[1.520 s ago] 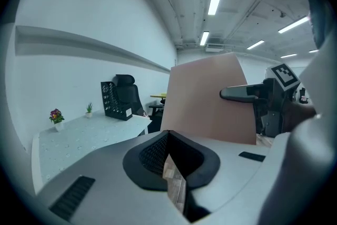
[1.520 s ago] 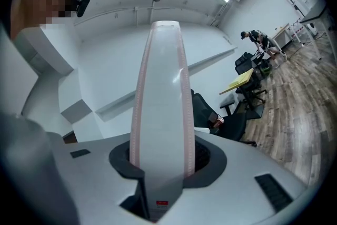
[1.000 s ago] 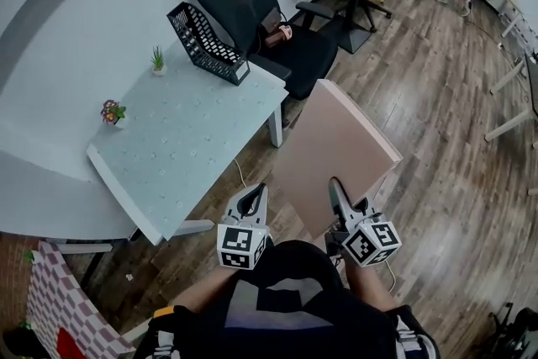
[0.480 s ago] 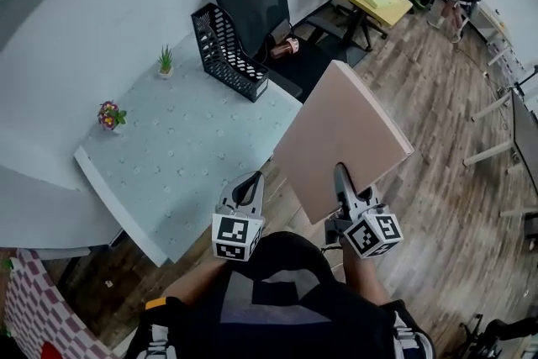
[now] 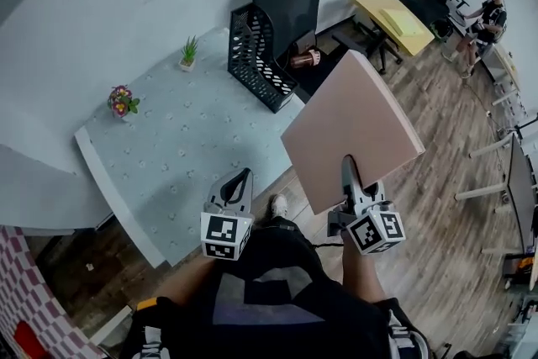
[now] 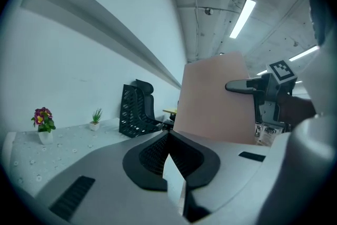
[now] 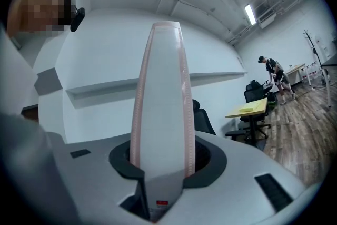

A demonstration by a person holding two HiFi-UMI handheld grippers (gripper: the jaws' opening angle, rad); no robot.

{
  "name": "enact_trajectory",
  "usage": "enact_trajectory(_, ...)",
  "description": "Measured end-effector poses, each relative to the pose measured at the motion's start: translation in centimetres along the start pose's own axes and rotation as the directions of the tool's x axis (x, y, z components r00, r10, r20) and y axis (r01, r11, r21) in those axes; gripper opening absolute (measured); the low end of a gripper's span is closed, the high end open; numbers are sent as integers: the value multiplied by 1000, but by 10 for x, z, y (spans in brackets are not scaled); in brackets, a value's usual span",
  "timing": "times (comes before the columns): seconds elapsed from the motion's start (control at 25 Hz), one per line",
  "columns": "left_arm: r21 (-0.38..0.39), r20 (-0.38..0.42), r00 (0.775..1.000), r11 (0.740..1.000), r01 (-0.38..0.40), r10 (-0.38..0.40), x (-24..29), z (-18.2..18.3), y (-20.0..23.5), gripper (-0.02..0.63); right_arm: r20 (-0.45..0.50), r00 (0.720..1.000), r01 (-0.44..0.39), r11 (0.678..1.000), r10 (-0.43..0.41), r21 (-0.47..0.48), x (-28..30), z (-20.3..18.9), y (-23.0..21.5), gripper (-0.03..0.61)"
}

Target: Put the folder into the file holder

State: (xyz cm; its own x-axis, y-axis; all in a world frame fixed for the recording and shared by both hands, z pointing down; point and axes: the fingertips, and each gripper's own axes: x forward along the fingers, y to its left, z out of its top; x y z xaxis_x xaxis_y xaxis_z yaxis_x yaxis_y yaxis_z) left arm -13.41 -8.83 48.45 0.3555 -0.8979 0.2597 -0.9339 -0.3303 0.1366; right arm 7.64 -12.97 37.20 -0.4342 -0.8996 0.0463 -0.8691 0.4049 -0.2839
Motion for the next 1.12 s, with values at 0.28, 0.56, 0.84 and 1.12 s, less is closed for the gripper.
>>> enact_trajectory(0.28,-32,1,990,989,-144,144,28,8,49,6,-3,997,-76,997,76,-31,82,12,-19,150)
enact_trajectory(0.56,-60,-34,963,961,-269,267,69,23,86,6,10,978,-208,975,210,-80,180,38,-24,150)
enact_trajectory(0.84,-40,-55,945,945,-325,322,117,43,104,6,23,934,-351,929,356,-115,254,46,-16,149)
enact_trajectory(1.12,-48,-62,915,914,-402,399,153,56,126,6,40,883,-454,874,467,-176,306,42,2,149)
